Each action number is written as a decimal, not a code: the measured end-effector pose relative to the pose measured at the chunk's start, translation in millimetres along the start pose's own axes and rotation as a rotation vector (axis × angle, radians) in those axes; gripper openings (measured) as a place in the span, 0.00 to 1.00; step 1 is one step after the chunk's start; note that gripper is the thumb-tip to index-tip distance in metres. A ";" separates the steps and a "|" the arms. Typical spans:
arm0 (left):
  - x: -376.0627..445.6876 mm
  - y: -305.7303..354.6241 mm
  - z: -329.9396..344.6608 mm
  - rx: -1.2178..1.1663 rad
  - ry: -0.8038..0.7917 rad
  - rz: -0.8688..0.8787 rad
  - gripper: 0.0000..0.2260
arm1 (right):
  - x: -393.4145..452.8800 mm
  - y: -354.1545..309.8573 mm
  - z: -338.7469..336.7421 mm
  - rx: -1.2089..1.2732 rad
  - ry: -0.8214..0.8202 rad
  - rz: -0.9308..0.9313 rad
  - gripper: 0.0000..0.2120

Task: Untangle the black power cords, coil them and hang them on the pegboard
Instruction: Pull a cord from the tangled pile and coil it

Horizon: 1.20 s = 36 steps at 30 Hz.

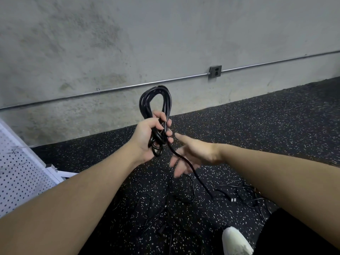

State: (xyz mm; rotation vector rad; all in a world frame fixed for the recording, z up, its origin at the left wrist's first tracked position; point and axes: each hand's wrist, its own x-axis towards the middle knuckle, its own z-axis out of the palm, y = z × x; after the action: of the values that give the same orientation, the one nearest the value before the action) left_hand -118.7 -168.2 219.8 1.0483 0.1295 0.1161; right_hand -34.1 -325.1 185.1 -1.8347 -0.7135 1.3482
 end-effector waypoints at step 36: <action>1.7 -18.0 36.7 1.082 -0.002 -0.073 0.35 | -58.5 -19.1 -24.3 0.268 0.635 -0.431 0.18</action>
State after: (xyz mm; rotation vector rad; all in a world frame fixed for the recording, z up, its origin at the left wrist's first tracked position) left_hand -110.5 -208.2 222.1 2.1193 0.2386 -0.0354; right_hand -28.2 -365.8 237.0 -1.6329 -0.5106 0.5063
